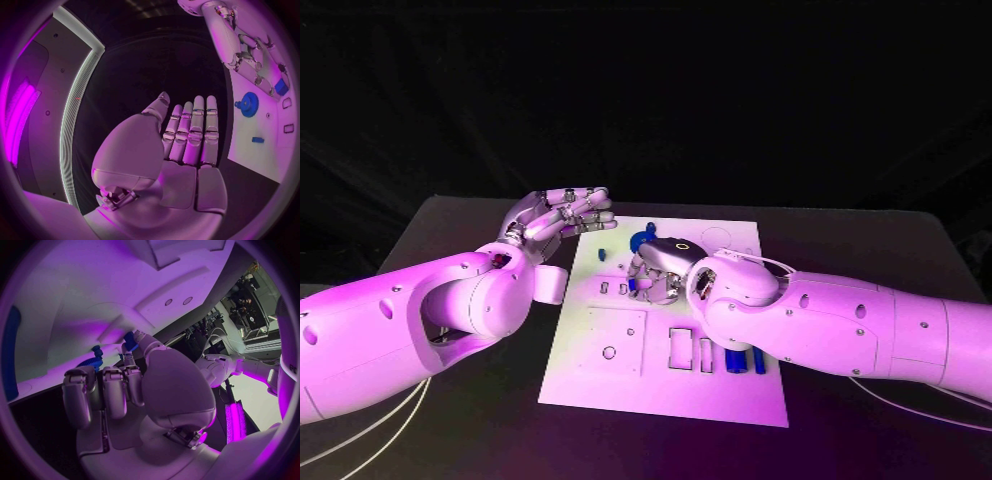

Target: Assemble the parts on the task board

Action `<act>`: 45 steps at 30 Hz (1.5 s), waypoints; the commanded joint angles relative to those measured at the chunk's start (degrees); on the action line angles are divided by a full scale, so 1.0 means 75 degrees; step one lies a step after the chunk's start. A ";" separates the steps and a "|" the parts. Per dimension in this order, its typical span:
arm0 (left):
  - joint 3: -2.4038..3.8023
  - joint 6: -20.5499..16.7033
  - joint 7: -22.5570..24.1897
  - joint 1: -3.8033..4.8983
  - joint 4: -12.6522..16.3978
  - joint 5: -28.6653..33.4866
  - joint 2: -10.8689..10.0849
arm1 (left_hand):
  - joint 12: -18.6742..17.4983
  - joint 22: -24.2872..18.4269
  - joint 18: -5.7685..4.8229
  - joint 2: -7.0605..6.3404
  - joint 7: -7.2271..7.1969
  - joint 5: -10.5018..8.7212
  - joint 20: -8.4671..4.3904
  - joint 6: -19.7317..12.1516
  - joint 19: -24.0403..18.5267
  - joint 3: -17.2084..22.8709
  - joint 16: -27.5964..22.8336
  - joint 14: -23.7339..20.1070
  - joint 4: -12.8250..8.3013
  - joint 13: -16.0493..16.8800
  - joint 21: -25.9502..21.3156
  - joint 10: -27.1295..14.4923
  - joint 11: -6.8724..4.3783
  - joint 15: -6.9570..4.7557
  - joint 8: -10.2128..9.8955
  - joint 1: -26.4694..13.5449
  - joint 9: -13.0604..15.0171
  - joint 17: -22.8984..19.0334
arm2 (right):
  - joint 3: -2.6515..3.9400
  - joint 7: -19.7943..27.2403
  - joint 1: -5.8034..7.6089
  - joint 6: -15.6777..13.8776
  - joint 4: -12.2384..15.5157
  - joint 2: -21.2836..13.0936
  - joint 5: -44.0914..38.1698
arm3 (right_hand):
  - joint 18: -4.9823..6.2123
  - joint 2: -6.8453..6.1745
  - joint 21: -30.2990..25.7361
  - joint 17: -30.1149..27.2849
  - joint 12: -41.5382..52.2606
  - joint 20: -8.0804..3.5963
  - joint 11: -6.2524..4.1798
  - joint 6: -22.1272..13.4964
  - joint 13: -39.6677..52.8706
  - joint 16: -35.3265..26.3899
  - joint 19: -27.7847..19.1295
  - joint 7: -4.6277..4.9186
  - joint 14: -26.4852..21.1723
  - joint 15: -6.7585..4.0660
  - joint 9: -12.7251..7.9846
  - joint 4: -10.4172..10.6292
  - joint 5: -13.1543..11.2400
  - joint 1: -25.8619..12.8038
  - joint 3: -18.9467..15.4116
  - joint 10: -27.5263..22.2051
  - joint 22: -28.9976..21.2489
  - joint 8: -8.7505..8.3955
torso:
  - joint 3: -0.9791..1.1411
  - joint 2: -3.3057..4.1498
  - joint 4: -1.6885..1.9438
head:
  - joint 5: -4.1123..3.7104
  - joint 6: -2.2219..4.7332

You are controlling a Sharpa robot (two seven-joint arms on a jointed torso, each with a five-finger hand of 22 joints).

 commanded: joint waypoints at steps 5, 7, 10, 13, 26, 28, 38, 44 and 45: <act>0.0004 0.0139 0.0043 0.0006 0.0012 -0.0009 0.0008 | -0.0044 -0.0011 0.0038 -0.0013 0.0016 0.0028 0.0012 0.0043 -0.0011 0.0006 -0.0039 0.0052 -0.0053 -0.0002 -0.0031 0.0035 0.0024 -0.0013 -0.0035 0.0058 -0.0001 -0.0005 | -0.0034 -0.0177 -0.0052 0.0339 0.0004 -0.0036 -0.0003 | -0.0109 -0.0018 0.0041 0.1741 0.0005 -0.0028 -0.0032 -0.0043 0.1399 0.0033 0.0797 0.0014 0.0735 -0.0020 -0.0023 0.0017 -0.0027 -0.0120 -0.0058 0.0247 0.2009 -0.0056 | 0.0003 -0.0003 -0.0001 | -0.0004 -0.0017; 0.0004 0.0139 0.0043 0.0006 0.0012 -0.0009 0.0006 | -0.0044 -0.0011 0.0038 -0.0013 0.0016 0.0028 0.0012 0.0043 -0.0011 0.0006 -0.0039 0.0052 -0.0053 -0.0002 -0.0031 0.0035 0.0024 -0.0013 -0.0035 0.0058 -0.0001 -0.0005 | -0.0034 -0.0183 -0.0052 0.0349 0.0006 -0.0040 -0.0003 | -0.0109 -0.0018 0.0041 0.1741 0.0005 -0.0028 -0.0032 -0.0043 0.1399 0.0033 0.0797 0.0014 0.0735 -0.0020 -0.0023 0.0017 -0.0027 -0.0120 -0.0058 0.0247 0.2009 -0.0056 | 0.0002 -0.0003 -0.0002 | -0.0005 -0.0022; 0.0004 0.0139 0.0041 0.0006 0.0013 -0.0009 0.0005 | -0.0044 -0.0011 0.0038 -0.0013 0.0016 0.0028 0.0012 0.0043 -0.0011 0.0006 -0.0039 0.0052 -0.0053 -0.0002 -0.0031 0.0035 0.0024 -0.0013 -0.0035 0.0058 -0.0001 -0.0005 | -0.0034 -0.0190 -0.0053 0.0355 0.0011 -0.0046 -0.0006 | -0.0109 -0.0018 0.0041 0.1741 0.0005 -0.0028 -0.0032 -0.0043 0.1399 0.0033 0.0797 0.0014 0.0735 -0.0020 -0.0023 0.0017 -0.0027 -0.0120 -0.0058 0.0247 0.2009 -0.0056 | 0.0003 0.0002 -0.0002 | -0.0003 -0.0021; 0.0004 0.0138 0.0040 0.0006 0.0012 -0.0009 0.0005 | -0.0044 -0.0011 0.0038 -0.0013 0.0016 0.0028 0.0012 0.0043 -0.0011 0.0006 -0.0039 0.0052 -0.0053 -0.0002 -0.0031 0.0035 0.0024 -0.0013 -0.0035 0.0058 -0.0001 -0.0005 | -0.0034 -0.0194 -0.0053 0.0352 0.0012 -0.0045 -0.0013 | -0.0109 -0.0027 0.0041 0.1738 -0.0007 -0.0027 -0.0031 -0.0049 0.1389 0.0032 0.0797 0.0016 0.0734 -0.0019 -0.0025 0.0018 -0.0029 -0.0127 -0.0064 0.0238 0.2009 -0.0060 | 0.0004 0.0001 -0.0003 | -0.0006 -0.0021; 0.0004 0.0146 0.0028 0.0006 0.0017 -0.0009 0.0000 | -0.0044 -0.0011 0.0038 -0.0013 0.0016 0.0028 0.0012 0.0043 -0.0011 0.0006 -0.0039 0.0052 -0.0053 -0.0002 -0.0031 0.0035 0.0024 -0.0013 -0.0035 0.0058 -0.0001 -0.0005 | -0.0034 -0.0205 -0.0054 0.0252 0.0012 -0.0044 -0.0021 | -0.0109 -0.0130 0.0041 0.1727 -0.0086 -0.0001 0.0020 -0.0208 0.1331 0.0026 0.0797 0.0080 0.0731 0.0019 -0.0070 0.0052 -0.0059 -0.0242 -0.0133 0.0174 0.2009 -0.0160 | 0.0003 0.0004 -0.0003 | -0.0036 -0.0034; 0.0004 0.0147 0.0025 0.0006 0.0017 -0.0009 -0.0001 | -0.0044 -0.0011 0.0038 -0.0013 0.0016 0.0028 0.0012 0.0043 -0.0011 0.0006 -0.0039 0.0052 -0.0053 -0.0002 -0.0031 0.0035 0.0024 -0.0013 -0.0035 0.0058 -0.0001 -0.0005 | -0.0034 -0.0204 -0.0054 0.0226 0.0010 -0.0044 -0.0022 | -0.0109 -0.0158 0.0041 0.1723 -0.0107 0.0008 0.0037 -0.0248 0.1315 0.0024 0.0797 0.0098 0.0730 0.0032 -0.0080 0.0064 -0.0066 -0.0275 -0.0154 0.0157 0.2009 -0.0184 | 0.0004 0.0004 0.0000 | -0.0037 -0.0035; 0.0004 0.0153 0.0016 0.0006 0.0014 -0.0009 -0.0004 | -0.0044 -0.0011 0.0038 -0.0013 0.0016 0.0028 0.0012 0.0043 -0.0011 0.0006 -0.0039 0.0052 -0.0053 -0.0002 -0.0031 0.0035 0.0024 -0.0013 -0.0035 0.0058 -0.0001 -0.0005 | -0.0034 -0.0149 -0.0054 -0.0018 0.0010 -0.0046 -0.0006 | -0.0109 -0.0349 0.0041 0.1708 -0.0279 0.0119 0.0187 -0.0783 0.1184 0.0015 0.0797 0.0261 0.0726 0.0160 -0.0206 0.0160 -0.0403 -0.0479 -0.0364 0.0005 0.2009 -0.0400 | 0.0003 0.0001 -0.0001 | -0.0043 -0.0037; 0.0004 0.0162 0.0007 0.0006 0.0010 -0.0009 -0.0005 | -0.0044 -0.0011 0.0038 -0.0013 0.0016 0.0028 0.0012 0.0043 -0.0011 0.0006 -0.0039 0.0052 -0.0053 -0.0002 -0.0031 0.0035 0.0024 -0.0013 -0.0035 0.0058 -0.0001 -0.0005 | -0.0034 -0.0053 -0.0054 -0.0253 0.0022 -0.0054 0.0025 | -0.0109 -0.0471 0.0041 0.1699 -0.0403 0.0181 0.0255 -0.1076 0.1085 0.0010 0.0797 0.0330 0.0723 0.0221 -0.0271 0.0228 -0.0527 -0.0531 -0.0521 -0.0112 0.2009 -0.0399 | 0.0001 0.0000 0.0001 | -0.0053 -0.0033; 0.0004 0.0165 0.0004 0.0006 0.0008 -0.0009 -0.0005 | -0.0044 -0.0011 0.0038 -0.0013 0.0016 0.0028 0.0012 0.0043 -0.0011 0.0006 -0.0039 0.0052 -0.0053 -0.0002 -0.0031 0.0035 0.0024 -0.0013 -0.0035 0.0058 -0.0001 -0.0005 | -0.0034 -0.0030 -0.0054 -0.0308 0.0028 -0.0060 0.0030 | -0.0109 -0.0494 0.0041 0.1696 -0.0415 0.0192 0.0268 -0.1133 0.1075 0.0008 0.0797 0.0344 0.0722 0.0232 -0.0287 0.0250 -0.0560 -0.0535 -0.0554 -0.0125 0.2009 -0.0397 | 0.0001 0.0000 0.0001 | -0.0053 -0.0033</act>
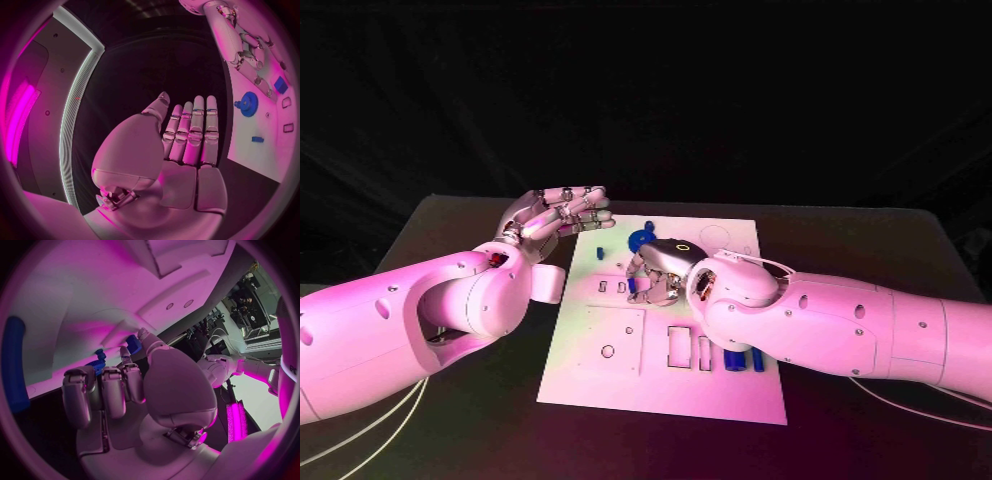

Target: Assemble the parts on the task board

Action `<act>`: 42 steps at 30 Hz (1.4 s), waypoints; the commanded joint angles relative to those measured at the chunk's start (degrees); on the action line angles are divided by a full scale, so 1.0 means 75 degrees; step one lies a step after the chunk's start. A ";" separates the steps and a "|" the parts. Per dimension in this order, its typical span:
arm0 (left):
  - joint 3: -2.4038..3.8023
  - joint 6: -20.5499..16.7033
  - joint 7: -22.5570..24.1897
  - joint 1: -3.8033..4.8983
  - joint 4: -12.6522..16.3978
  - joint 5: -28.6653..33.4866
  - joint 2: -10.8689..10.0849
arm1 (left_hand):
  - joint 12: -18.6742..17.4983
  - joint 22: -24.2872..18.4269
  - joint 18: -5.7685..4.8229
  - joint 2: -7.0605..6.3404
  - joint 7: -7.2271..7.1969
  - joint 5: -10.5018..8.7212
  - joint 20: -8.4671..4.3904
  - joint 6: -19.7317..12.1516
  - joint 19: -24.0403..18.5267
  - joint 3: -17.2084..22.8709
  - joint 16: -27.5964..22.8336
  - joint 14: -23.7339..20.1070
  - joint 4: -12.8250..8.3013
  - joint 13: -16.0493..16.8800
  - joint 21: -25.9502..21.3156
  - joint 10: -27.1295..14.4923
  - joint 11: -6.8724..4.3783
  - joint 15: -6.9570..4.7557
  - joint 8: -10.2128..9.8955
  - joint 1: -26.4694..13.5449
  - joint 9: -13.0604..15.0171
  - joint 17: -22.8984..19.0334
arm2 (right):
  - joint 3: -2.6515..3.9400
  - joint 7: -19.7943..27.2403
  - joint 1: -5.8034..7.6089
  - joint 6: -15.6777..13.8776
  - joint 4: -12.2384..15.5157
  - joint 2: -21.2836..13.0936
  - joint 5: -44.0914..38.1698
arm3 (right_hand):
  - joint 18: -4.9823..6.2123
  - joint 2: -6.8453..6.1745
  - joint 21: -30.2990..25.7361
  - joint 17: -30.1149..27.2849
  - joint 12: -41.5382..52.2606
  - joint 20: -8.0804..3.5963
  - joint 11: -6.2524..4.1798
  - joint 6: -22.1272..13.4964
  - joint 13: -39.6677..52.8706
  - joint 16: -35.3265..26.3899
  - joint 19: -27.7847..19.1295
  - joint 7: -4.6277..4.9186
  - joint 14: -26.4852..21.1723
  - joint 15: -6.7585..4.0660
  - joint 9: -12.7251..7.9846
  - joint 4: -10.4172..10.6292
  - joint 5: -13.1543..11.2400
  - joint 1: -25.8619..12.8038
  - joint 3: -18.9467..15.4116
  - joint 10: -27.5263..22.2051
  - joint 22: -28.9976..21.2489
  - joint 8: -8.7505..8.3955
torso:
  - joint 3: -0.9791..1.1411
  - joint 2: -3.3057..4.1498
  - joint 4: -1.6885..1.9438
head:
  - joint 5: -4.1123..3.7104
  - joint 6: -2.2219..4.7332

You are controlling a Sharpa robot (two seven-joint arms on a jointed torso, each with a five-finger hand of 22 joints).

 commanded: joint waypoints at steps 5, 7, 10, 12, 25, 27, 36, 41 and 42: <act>0.0004 0.0167 -0.0021 0.0006 -0.0013 -0.0015 0.0009 | -0.0066 -0.0023 0.0038 -0.0021 0.0016 0.0026 0.0010 0.0056 -0.0004 0.0024 -0.0068 0.0073 -0.0074 -0.0002 -0.0032 0.0052 0.0023 -0.0015 -0.0055 0.0043 -0.0001 -0.0002 | -0.0003 0.0188 -0.0007 -0.0605 0.0106 -0.0093 0.0031 | -0.0109 -0.0172 0.0041 0.1695 -0.0046 0.0119 0.0077 -0.0237 0.1054 0.0006 0.0797 0.0054 0.0722 0.0101 -0.0073 0.0157 -0.0142 -0.0036 -0.0248 -0.0047 0.2012 -0.0028 | 0.0001 -0.0003 0.0007 | -0.0009 0.0008; 0.0004 0.0173 -0.0080 0.0006 -0.0032 -0.0056 0.0009 | -0.0080 -0.0017 0.0045 -0.0036 0.0012 0.0026 -0.0003 0.0063 0.0044 0.0026 -0.0055 0.0141 -0.0085 -0.0001 -0.0004 0.0060 0.0019 -0.0030 -0.0067 0.0026 -0.0001 0.0012 | -0.0002 0.0313 -0.0007 -0.0843 0.0190 -0.0163 0.0085 | -0.0109 -0.0190 0.0041 0.1697 -0.0043 0.0125 0.0083 -0.0259 0.1054 0.0007 0.0797 0.0060 0.0723 0.0107 -0.0081 0.0191 -0.0148 -0.0025 -0.0280 -0.0046 0.2012 -0.0027 | 0.0002 -0.0009 0.0005 | -0.0005 0.0017; 0.0003 0.0229 -0.0319 0.0006 -0.0081 -0.0280 0.0004 | -0.0108 0.0036 0.0052 -0.0055 -0.0025 0.0029 -0.0109 0.0124 0.0311 0.0043 0.0039 0.0454 -0.0113 0.0004 0.0159 0.0133 -0.0027 -0.0117 -0.0091 -0.0030 0.0005 0.0082 | 0.0013 0.0852 0.0007 -0.1389 0.0389 -0.0369 0.0460 | -0.0109 -0.0170 0.0041 0.1647 -0.0053 0.0142 0.0103 -0.0359 0.1041 -0.0019 0.0797 0.0084 0.0710 0.0123 -0.0115 0.0248 -0.0094 0.0096 -0.0301 -0.0060 0.2012 -0.0034 | -0.0001 -0.0021 0.0000 | -0.0001 0.0017; 0.0003 0.0296 -0.0588 0.0007 -0.0136 -0.0595 -0.0005 | -0.0072 0.0123 0.0061 -0.0072 -0.0087 0.0043 -0.0251 0.0223 0.0646 0.0042 0.0257 0.0933 -0.0116 0.0023 0.0376 0.0296 -0.0114 -0.0256 -0.0077 -0.0091 0.0016 0.0202 | 0.0036 0.1442 0.0063 -0.1712 0.0511 -0.0556 0.0989 | -0.0088 -0.0080 -0.0028 0.1587 -0.0105 0.0151 0.0104 -0.0344 0.0998 -0.0051 0.0754 0.0083 0.0694 0.0128 -0.0121 0.0254 0.0032 0.0221 -0.0256 -0.0109 0.1947 -0.0003 | -0.0003 -0.0030 -0.0010 | 0.0013 0.0026; 0.0008 0.1145 -0.3739 0.0078 -0.0700 -0.4248 0.0060 | 0.2360 0.2552 -0.0131 -0.0244 -0.0959 0.0027 -0.1524 0.1050 0.3145 -0.0154 0.8721 0.3301 0.0654 0.1793 0.3969 0.2520 -0.1187 -0.1372 0.0291 -0.1105 0.0337 0.8108 | 0.0092 0.3066 0.0826 -0.1549 0.1153 -0.2440 0.5303 | 0.0167 0.0128 -0.0965 0.0895 -0.0721 0.0057 -0.0015 0.0068 0.0484 -0.0484 0.0221 -0.0042 0.0509 0.0015 -0.0075 0.0264 0.0610 0.0304 -0.0318 -0.0583 0.1108 0.0232 | -0.0007 -0.0210 -0.0054 | 0.0103 -0.0005; 0.0009 0.1611 -0.4412 0.0177 -0.0805 -0.4820 0.0124 | 0.2827 0.3402 -0.0216 -0.0277 -0.0956 0.0036 -0.1544 0.1016 0.3186 -0.0318 0.8968 0.3239 0.0970 0.2213 0.4637 0.2426 -0.1136 -0.1321 0.0325 -0.1470 0.0402 0.8406 | 0.0093 0.3070 0.0863 -0.1533 0.1233 -0.2688 0.5486 | 0.0165 0.0131 -0.0957 0.0899 -0.0716 0.0053 -0.0020 0.0078 0.0486 -0.0483 0.0228 -0.0046 0.0511 0.0012 -0.0074 0.0271 0.0620 0.0290 -0.0333 -0.0576 0.1115 0.0241 | -0.0002 -0.0228 -0.0066 | 0.0124 -0.0019; 0.0006 0.2940 -0.6425 0.0617 -0.1278 -0.6796 0.0614 | 0.4314 0.2616 0.0005 -0.0357 -0.0857 0.0012 -0.1392 0.0602 0.1662 -0.1031 0.9174 0.3034 0.1981 0.3810 0.4337 0.0941 -0.1018 -0.1205 0.0722 -0.1662 0.0873 0.8674 | 0.0092 0.2992 0.0914 -0.1509 0.1338 -0.3255 0.5705 | 0.0165 0.0132 -0.0960 0.0895 -0.0707 0.0048 -0.0025 0.0091 0.0491 -0.0487 0.0230 -0.0052 0.0512 0.0007 -0.0072 0.0278 0.0633 0.0276 -0.0352 -0.0564 0.1114 0.0251 | 0.0054 -0.0335 -0.0076 | 0.0184 -0.0103; 0.0001 0.3166 -0.6860 0.0747 -0.1590 -0.7370 0.0963 | 0.4162 0.2675 -0.0010 -0.0243 -0.0689 0.0025 -0.1277 0.0191 0.1662 -0.1136 0.8457 0.2592 0.2091 0.3781 0.4426 0.0308 -0.0842 -0.1058 0.0781 -0.1363 0.0935 0.7756 | 0.0091 0.2930 0.0919 -0.1506 0.1291 -0.3360 0.5696 | 0.0168 0.0132 -0.0973 0.0878 -0.0704 0.0045 -0.0027 0.0095 0.0492 -0.0498 0.0225 -0.0054 0.0509 0.0005 -0.0072 0.0280 0.0637 0.0271 -0.0360 -0.0560 0.1103 0.0255 | 0.0077 -0.0370 -0.0071 | 0.0197 -0.0126; -0.0001 0.3213 -0.6939 0.0762 -0.1630 -0.7439 0.1029 | 0.4081 0.2745 -0.0010 -0.0212 -0.0638 0.0037 -0.1237 0.0084 0.1670 -0.1178 0.8352 0.2491 0.2111 0.3725 0.4521 0.0114 -0.0789 -0.1010 0.0822 -0.1311 0.0951 0.7624 | 0.0091 0.2916 0.0920 -0.1504 0.1281 -0.3375 0.5689 | 0.0168 0.0132 -0.0973 0.0878 -0.0704 0.0045 -0.0027 0.0095 0.0492 -0.0498 0.0225 -0.0054 0.0509 0.0005 -0.0072 0.0280 0.0637 0.0271 -0.0360 -0.0560 0.1103 0.0255 | 0.0078 -0.0371 -0.0074 | 0.0198 -0.0130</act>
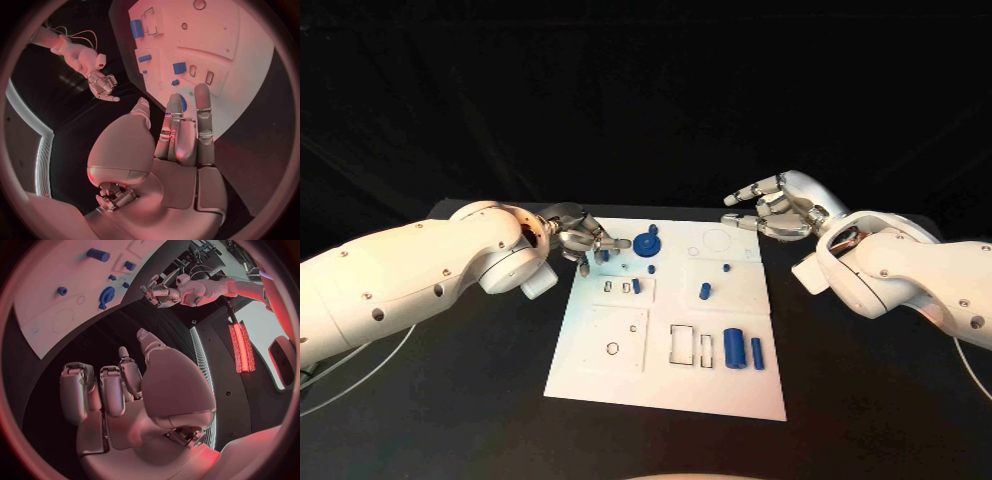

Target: Assemble the parts on the task board

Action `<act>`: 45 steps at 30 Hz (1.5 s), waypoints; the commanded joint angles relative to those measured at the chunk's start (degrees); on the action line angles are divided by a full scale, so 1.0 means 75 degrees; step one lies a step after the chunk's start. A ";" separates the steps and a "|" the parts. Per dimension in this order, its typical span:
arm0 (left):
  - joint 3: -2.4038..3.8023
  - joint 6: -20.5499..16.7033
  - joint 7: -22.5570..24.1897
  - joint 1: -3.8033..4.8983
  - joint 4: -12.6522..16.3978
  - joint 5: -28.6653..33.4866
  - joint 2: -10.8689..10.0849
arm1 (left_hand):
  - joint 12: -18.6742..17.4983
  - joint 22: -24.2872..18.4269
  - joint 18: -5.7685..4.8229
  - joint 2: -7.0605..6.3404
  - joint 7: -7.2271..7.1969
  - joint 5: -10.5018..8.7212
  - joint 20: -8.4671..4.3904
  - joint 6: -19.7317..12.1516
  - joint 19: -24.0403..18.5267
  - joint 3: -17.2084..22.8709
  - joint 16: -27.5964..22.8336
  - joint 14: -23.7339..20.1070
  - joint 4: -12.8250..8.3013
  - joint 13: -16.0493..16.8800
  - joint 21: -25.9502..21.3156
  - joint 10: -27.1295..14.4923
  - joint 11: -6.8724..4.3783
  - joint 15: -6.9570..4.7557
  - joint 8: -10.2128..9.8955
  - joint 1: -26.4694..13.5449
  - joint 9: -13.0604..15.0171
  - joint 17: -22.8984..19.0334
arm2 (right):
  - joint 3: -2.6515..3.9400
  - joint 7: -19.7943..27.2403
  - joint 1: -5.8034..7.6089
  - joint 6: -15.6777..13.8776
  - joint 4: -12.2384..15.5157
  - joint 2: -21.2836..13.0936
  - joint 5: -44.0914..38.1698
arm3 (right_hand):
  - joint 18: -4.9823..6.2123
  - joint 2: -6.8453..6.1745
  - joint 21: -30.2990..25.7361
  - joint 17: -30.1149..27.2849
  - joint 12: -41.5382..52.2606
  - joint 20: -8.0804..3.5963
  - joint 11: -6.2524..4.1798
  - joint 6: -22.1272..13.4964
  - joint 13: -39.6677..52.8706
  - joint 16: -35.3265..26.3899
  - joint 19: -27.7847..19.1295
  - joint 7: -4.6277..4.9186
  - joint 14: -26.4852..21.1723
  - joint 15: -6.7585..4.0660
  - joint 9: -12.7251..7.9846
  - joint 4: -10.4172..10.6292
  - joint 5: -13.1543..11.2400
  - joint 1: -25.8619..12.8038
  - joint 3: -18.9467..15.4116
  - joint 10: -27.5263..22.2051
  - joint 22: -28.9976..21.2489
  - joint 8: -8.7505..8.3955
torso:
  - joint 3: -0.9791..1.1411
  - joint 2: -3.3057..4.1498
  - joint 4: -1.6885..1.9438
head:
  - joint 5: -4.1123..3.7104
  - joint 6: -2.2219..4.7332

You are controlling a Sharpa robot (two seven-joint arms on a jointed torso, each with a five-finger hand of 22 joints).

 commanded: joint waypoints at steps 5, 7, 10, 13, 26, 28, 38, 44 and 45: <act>-0.0046 0.0901 -0.1153 0.0114 -0.0227 -0.1270 0.0404 | 0.0015 0.3898 -0.0411 0.0294 0.0098 -0.0010 0.0130 -0.0403 0.1710 -0.0219 0.0361 -0.0058 0.0088 -0.0147 0.2843 -0.0499 0.0117 0.0111 0.0510 0.0340 0.0182 0.0457 | 0.0001 -0.0008 0.0005 0.0051 -0.0073 -0.0073 0.0131 | 0.0050 0.0023 -0.0044 0.0865 0.0004 -0.0064 -0.0055 0.0071 0.0490 -0.0034 0.0220 0.0005 0.0506 -0.0051 0.0006 -0.0001 0.0044 -0.0033 -0.0050 0.0013 0.1091 0.0033 | 0.0037 -0.0033 -0.0005 | 0.0004 -0.0040; -0.0069 0.0973 -0.1245 0.0142 -0.0281 -0.1387 0.0513 | 0.0421 0.4803 -0.0557 0.0320 -0.0035 -0.0004 0.0059 -0.0289 0.2038 -0.0340 0.0987 0.0296 0.0090 0.0005 0.3408 -0.0153 -0.0009 -0.0002 0.0834 0.0341 0.0320 0.1312 | 0.0000 -0.0043 0.0005 0.0067 -0.0090 -0.0085 0.0106 | 0.0049 0.0024 -0.0040 0.0862 0.0015 -0.0066 -0.0057 0.0072 0.0498 -0.0036 0.0224 0.0003 0.0506 -0.0053 0.0006 0.0002 0.0048 -0.0038 -0.0057 0.0024 0.1094 0.0035 | 0.0039 -0.0035 -0.0006 | 0.0004 -0.0042; -0.0105 0.1081 -0.1420 0.0189 -0.0372 -0.1644 0.0682 | 0.1978 0.5669 -0.0699 0.0232 -0.0318 0.0008 -0.0111 0.0080 0.2370 -0.0595 0.1893 0.0785 0.0073 0.1305 0.3922 0.0876 -0.0274 -0.0231 0.1439 0.0219 0.0649 0.2695 | -0.0001 -0.0088 0.0005 0.0087 -0.0113 -0.0091 0.0076 | 0.0047 0.0028 -0.0033 0.0862 0.0027 -0.0068 -0.0060 0.0076 0.0506 -0.0037 0.0229 0.0001 0.0506 -0.0055 0.0006 0.0005 0.0053 -0.0043 -0.0063 0.0035 0.1101 0.0038 | 0.0029 -0.0029 0.0008 | -0.0001 -0.0052; -0.0132 0.1186 -0.1590 0.0225 -0.0462 -0.1784 0.0823 | 0.3530 0.6148 -0.0790 0.0290 -0.0491 -0.0021 -0.0250 0.0225 0.2554 -0.0762 0.1967 0.0819 0.0091 0.3014 0.4189 0.1598 -0.0442 -0.0362 0.1899 0.0083 0.0988 0.2817 | -0.0002 -0.0118 0.0005 0.0108 -0.0125 -0.0090 0.0052 | 0.0045 0.0034 -0.0027 0.0860 0.0042 -0.0072 -0.0064 0.0084 0.0516 -0.0040 0.0235 -0.0003 0.0507 -0.0059 0.0007 0.0008 0.0065 -0.0048 -0.0072 0.0052 0.1108 0.0045 | 0.0032 -0.0015 -0.0002 | 0.0008 -0.0068; -0.0213 0.1660 -0.2047 0.0317 -0.0828 -0.1916 0.1310 | 0.4714 0.6957 -0.0939 0.0523 -0.0658 -0.0015 -0.0397 -0.0093 0.2858 -0.1315 0.1978 0.0823 0.0100 0.4380 0.4600 0.1942 -0.0589 -0.0499 0.2757 -0.0267 0.2040 0.2846 | -0.0006 -0.0207 0.0005 0.0124 -0.0174 -0.0081 -0.0032 | 0.0044 0.0059 -0.0034 0.0855 0.0061 -0.0094 -0.0083 0.0109 0.0521 -0.0052 0.0246 -0.0021 0.0512 -0.0079 0.0005 0.0006 0.0211 -0.0047 -0.0114 0.0087 0.1106 0.0070 | 0.0027 -0.0010 -0.0004 | 0.0019 -0.0150; -0.0228 0.1738 -0.2072 0.0321 -0.0870 -0.1918 0.1371 | 0.4723 0.6964 -0.0940 0.0530 -0.0660 -0.0016 -0.0399 -0.0117 0.2859 -0.1354 0.1978 0.0823 0.0103 0.4391 0.4604 0.1938 -0.0591 -0.0501 0.2782 -0.0305 0.2088 0.2846 | -0.0006 -0.0214 0.0004 0.0126 -0.0178 -0.0077 -0.0045 | 0.0043 0.0061 -0.0036 0.0855 0.0059 -0.0097 -0.0085 0.0111 0.0517 -0.0053 0.0248 -0.0023 0.0513 -0.0081 0.0004 0.0005 0.0241 -0.0046 -0.0122 0.0087 0.1106 0.0073 | 0.0026 -0.0002 -0.0002 | 0.0011 -0.0153; -0.0351 0.1966 -0.2120 0.0321 -0.1100 -0.1804 0.1638 | 0.4679 0.6996 -0.0946 0.0525 -0.0659 -0.0015 -0.0401 -0.0163 0.2870 -0.1419 0.1975 0.0822 0.0102 0.4326 0.4619 0.1888 -0.0590 -0.0502 0.2815 -0.0359 0.2164 0.2843 | -0.0008 -0.0228 0.0003 0.0145 -0.0195 -0.0051 -0.0063 | 0.0047 0.0059 -0.0052 0.0840 0.0049 -0.0100 -0.0087 0.0107 0.0508 -0.0064 0.0243 -0.0023 0.0511 -0.0083 0.0001 0.0005 0.0275 -0.0049 -0.0134 0.0082 0.1093 0.0074 | 0.0026 0.0008 -0.0006 | -0.0016 -0.0204; -0.0376 0.2051 -0.2129 0.0317 -0.1160 -0.1749 0.1726 | 0.4647 0.7001 -0.0947 0.0525 -0.0657 -0.0015 -0.0401 -0.0175 0.2871 -0.1429 0.1974 0.0821 0.0101 0.4281 0.4621 0.1861 -0.0589 -0.0502 0.2820 -0.0364 0.2178 0.2841 | -0.0009 -0.0219 -0.0002 0.0143 -0.0219 -0.0017 -0.0064 | 0.0047 0.0058 -0.0054 0.0838 0.0047 -0.0101 -0.0087 0.0107 0.0506 -0.0066 0.0242 -0.0023 0.0510 -0.0084 0.0001 0.0005 0.0279 -0.0049 -0.0135 0.0080 0.1091 0.0074 | 0.0034 0.0002 -0.0004 | -0.0008 -0.0235; -0.0379 0.2071 -0.2131 0.0316 -0.1168 -0.1745 0.1737 | 0.4647 0.7001 -0.0947 0.0525 -0.0657 -0.0015 -0.0401 -0.0175 0.2871 -0.1429 0.1974 0.0821 0.0101 0.4281 0.4621 0.1861 -0.0589 -0.0502 0.2820 -0.0364 0.2178 0.2841 | -0.0009 -0.0218 -0.0004 0.0143 -0.0223 -0.0013 -0.0064 | 0.0047 0.0058 -0.0054 0.0838 0.0047 -0.0101 -0.0087 0.0107 0.0506 -0.0066 0.0242 -0.0023 0.0510 -0.0084 0.0001 0.0005 0.0279 -0.0049 -0.0135 0.0080 0.1091 0.0074 | 0.0035 -0.0001 -0.0001 | -0.0005 -0.0248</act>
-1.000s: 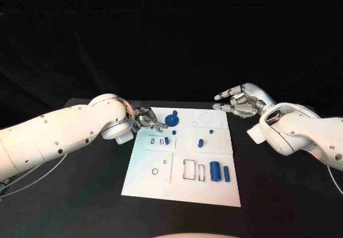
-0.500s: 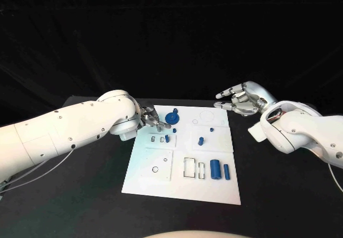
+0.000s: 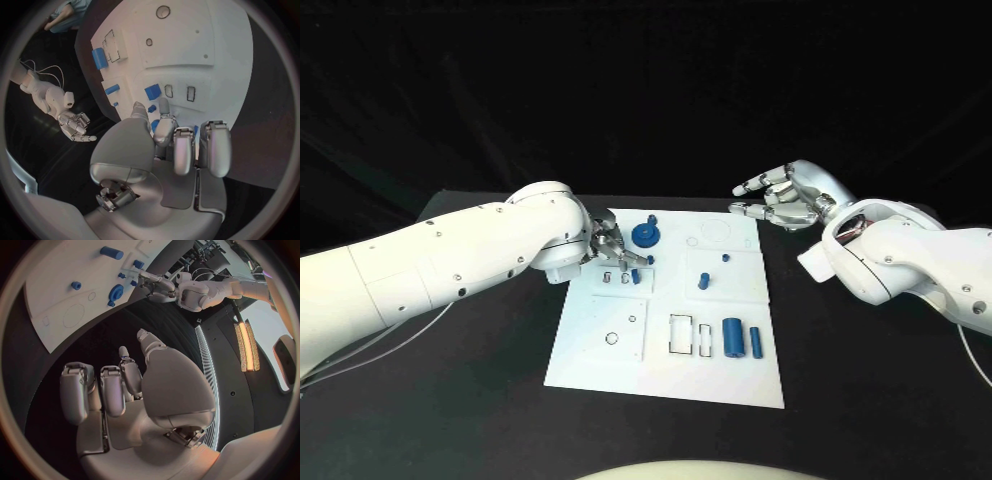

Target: Assemble the parts on the task board

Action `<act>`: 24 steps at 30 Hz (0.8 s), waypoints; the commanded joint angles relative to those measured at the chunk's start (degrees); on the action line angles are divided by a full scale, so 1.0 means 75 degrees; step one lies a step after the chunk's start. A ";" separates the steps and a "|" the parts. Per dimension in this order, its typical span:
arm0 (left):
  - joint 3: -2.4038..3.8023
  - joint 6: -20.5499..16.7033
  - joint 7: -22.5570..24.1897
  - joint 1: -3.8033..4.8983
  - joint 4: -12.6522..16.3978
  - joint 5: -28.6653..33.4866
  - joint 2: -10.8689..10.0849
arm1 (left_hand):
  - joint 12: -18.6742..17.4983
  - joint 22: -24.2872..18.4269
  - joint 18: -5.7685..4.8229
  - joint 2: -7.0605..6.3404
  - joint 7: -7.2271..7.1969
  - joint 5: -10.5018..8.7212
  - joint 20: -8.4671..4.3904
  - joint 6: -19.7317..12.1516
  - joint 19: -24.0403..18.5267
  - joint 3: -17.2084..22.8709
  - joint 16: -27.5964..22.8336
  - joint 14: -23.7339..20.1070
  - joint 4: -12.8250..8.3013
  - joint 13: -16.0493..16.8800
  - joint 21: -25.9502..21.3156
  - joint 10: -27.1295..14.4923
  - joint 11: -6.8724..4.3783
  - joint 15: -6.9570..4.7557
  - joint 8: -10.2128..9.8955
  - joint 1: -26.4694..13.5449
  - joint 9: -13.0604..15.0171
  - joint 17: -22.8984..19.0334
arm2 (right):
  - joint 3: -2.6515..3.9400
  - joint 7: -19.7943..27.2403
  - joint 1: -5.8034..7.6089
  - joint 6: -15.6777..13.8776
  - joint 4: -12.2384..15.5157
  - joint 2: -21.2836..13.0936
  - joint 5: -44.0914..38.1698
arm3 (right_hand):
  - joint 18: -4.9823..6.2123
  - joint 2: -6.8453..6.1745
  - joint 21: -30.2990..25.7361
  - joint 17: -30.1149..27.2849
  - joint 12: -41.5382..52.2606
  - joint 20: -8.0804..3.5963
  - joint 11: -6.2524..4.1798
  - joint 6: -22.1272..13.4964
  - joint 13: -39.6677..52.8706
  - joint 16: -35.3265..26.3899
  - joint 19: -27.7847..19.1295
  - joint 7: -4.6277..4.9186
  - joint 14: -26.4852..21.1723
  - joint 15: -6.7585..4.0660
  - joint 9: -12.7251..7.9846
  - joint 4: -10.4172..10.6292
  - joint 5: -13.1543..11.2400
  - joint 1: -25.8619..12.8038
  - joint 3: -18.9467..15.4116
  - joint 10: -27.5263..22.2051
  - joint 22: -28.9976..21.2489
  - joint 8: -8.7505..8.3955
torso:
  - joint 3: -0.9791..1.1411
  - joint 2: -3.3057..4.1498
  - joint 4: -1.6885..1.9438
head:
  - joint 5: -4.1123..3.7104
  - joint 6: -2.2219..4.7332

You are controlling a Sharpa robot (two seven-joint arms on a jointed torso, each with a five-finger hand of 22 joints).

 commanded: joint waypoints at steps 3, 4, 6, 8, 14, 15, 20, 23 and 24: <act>-0.0009 0.0327 -0.0065 0.0004 -0.0033 0.0081 0.0062 | -0.0074 0.0628 -0.0125 0.0000 -0.0001 -0.0016 -0.0022 -0.0064 0.0160 -0.0046 0.0018 0.0715 -0.0001 -0.0046 0.0035 -0.0071 -0.0008 -0.0036 0.0045 -0.0058 0.0023 0.1699 | -0.0001 -0.0005 -0.0008 0.0088 -0.0019 0.0027 -0.0088 | 0.0053 0.0052 -0.0042 0.0830 0.0010 -0.0046 -0.0032 0.0023 0.0502 -0.0043 0.0234 0.0000 0.0508 -0.0027 0.0001 0.0008 0.0047 -0.0050 -0.0061 0.0019 0.1080 0.0044 | 0.0004 -0.0009 0.0009 | 0.0010 -0.0042; -0.0010 0.0336 -0.0066 0.0003 -0.0036 0.0088 0.0068 | -0.0080 0.0629 -0.0125 0.0001 0.0000 -0.0015 -0.0022 -0.0068 0.0161 -0.0047 0.0018 0.0715 -0.0002 -0.0053 0.0035 -0.0076 -0.0007 -0.0036 0.0046 -0.0056 0.0027 0.1699 | -0.0002 -0.0004 -0.0008 0.0089 -0.0021 0.0029 -0.0088 | 0.0053 0.0052 -0.0042 0.0830 0.0010 -0.0046 -0.0032 0.0023 0.0502 -0.0043 0.0234 0.0000 0.0508 -0.0027 0.0001 0.0008 0.0047 -0.0050 -0.0061 0.0019 0.1080 0.0044 | 0.0003 -0.0011 0.0008 | 0.0013 -0.0044; -0.0012 0.0350 -0.0067 0.0002 -0.0036 0.0106 0.0077 | -0.0081 0.0629 -0.0125 0.0003 0.0000 -0.0016 -0.0022 -0.0071 0.0160 -0.0048 0.0018 0.0715 -0.0003 -0.0055 0.0035 -0.0079 -0.0007 -0.0036 0.0047 -0.0055 0.0030 0.1699 | -0.0002 -0.0003 -0.0010 0.0088 -0.0023 0.0032 -0.0087 | 0.0053 0.0052 -0.0042 0.0830 0.0010 -0.0046 -0.0032 0.0023 0.0502 -0.0043 0.0234 0.0000 0.0508 -0.0027 0.0001 0.0008 0.0047 -0.0050 -0.0061 0.0019 0.1080 0.0044 | 0.0003 -0.0011 0.0007 | 0.0015 -0.0046; -0.0013 0.0369 -0.0070 0.0002 -0.0035 0.0117 0.0083 | -0.0093 0.0629 -0.0125 0.0009 0.0002 -0.0015 -0.0021 -0.0082 0.0159 -0.0049 0.0018 0.0715 -0.0007 -0.0069 0.0035 -0.0091 -0.0005 -0.0035 0.0049 -0.0047 0.0042 0.1698 | -0.0002 -0.0003 -0.0011 0.0088 -0.0024 0.0034 -0.0087 | 0.0053 0.0052 -0.0042 0.0830 0.0010 -0.0046 -0.0032 0.0023 0.0502 -0.0043 0.0234 0.0000 0.0508 -0.0027 0.0001 0.0008 0.0047 -0.0050 -0.0061 0.0019 0.1080 0.0044 | 0.0003 -0.0009 0.0006 | 0.0017 -0.0049; -0.0015 0.0444 -0.0079 0.0001 -0.0043 0.0130 0.0102 | -0.0108 0.0629 -0.0125 0.0026 0.0005 -0.0014 -0.0019 -0.0109 0.0157 -0.0046 0.0016 0.0714 -0.0017 -0.0086 0.0036 -0.0111 -0.0002 -0.0032 0.0058 -0.0015 0.0073 0.1696 | -0.0003 -0.0002 -0.0012 0.0093 -0.0023 0.0037 -0.0086 | 0.0053 0.0052 -0.0042 0.0830 0.0010 -0.0046 -0.0032 0.0023 0.0502 -0.0043 0.0234 0.0000 0.0508 -0.0027 0.0001 0.0008 0.0047 -0.0050 -0.0061 0.0019 0.1080 0.0044 | 0.0002 -0.0011 0.0001 | 0.0014 -0.0057; -0.0015 0.0453 -0.0080 0.0001 -0.0047 0.0131 0.0107 | -0.0110 0.0632 -0.0125 0.0031 0.0006 -0.0014 -0.0019 -0.0116 0.0158 -0.0045 0.0016 0.0714 -0.0020 -0.0088 0.0037 -0.0116 -0.0001 -0.0031 0.0061 -0.0003 0.0083 0.1696 | -0.0003 -0.0001 -0.0012 0.0095 -0.0024 0.0038 -0.0085 | 0.0053 0.0052 -0.0042 0.0830 0.0010 -0.0046 -0.0032 0.0023 0.0502 -0.0043 0.0234 0.0000 0.0508 -0.0027 0.0001 0.0008 0.0047 -0.0050 -0.0061 0.0019 0.1080 0.0044 | 0.0001 -0.0008 0.0001 | 0.0012 -0.0055; -0.0017 0.0486 -0.0084 0.0000 -0.0091 0.0136 0.0143 | -0.0123 0.0638 -0.0126 0.0039 0.0009 -0.0014 -0.0017 -0.0136 0.0158 -0.0041 0.0017 0.0715 -0.0030 -0.0104 0.0040 -0.0133 0.0001 -0.0028 0.0071 0.0039 0.0115 0.1698 | -0.0003 0.0009 -0.0013 0.0101 -0.0027 0.0047 -0.0052 | 0.0053 0.0052 -0.0042 0.0830 0.0010 -0.0046 -0.0032 0.0023 0.0502 -0.0043 0.0234 0.0000 0.0508 -0.0027 0.0001 0.0008 0.0047 -0.0050 -0.0061 0.0019 0.1080 0.0044 | 0.0002 -0.0009 0.0003 | 0.0001 -0.0057; -0.0018 0.0507 -0.0088 -0.0002 -0.0125 0.0141 0.0164 | -0.0129 0.0636 -0.0126 0.0045 0.0010 -0.0014 -0.0016 -0.0145 0.0156 -0.0038 0.0016 0.0714 -0.0033 -0.0111 0.0039 -0.0140 0.0002 -0.0028 0.0076 0.0058 0.0129 0.1697 | -0.0004 0.0014 -0.0015 0.0110 -0.0029 0.0053 -0.0036 | 0.0053 0.0052 -0.0042 0.0830 0.0010 -0.0046 -0.0032 0.0023 0.0502 -0.0043 0.0234 0.0000 0.0508 -0.0027 0.0001 0.0008 0.0047 -0.0050 -0.0061 0.0019 0.1080 0.0044 | 0.0002 -0.0003 0.0004 | -0.0005 -0.0058; -0.0019 0.0514 -0.0089 -0.0002 -0.0133 0.0143 0.0168 | -0.0133 0.0636 -0.0126 0.0048 0.0010 -0.0014 -0.0015 -0.0148 0.0156 -0.0036 0.0016 0.0714 -0.0033 -0.0117 0.0039 -0.0144 0.0003 -0.0027 0.0077 0.0065 0.0134 0.1697 | -0.0004 0.0015 -0.0015 0.0112 -0.0030 0.0055 -0.0034 | 0.0059 0.0054 -0.0066 0.0799 0.0003 -0.0047 -0.0032 0.0018 0.0496 -0.0063 0.0223 0.0000 0.0501 -0.0028 -0.0001 0.0012 0.0067 -0.0056 -0.0068 0.0014 0.1060 0.0043 | 0.0002 -0.0003 0.0004 | -0.0005 -0.0058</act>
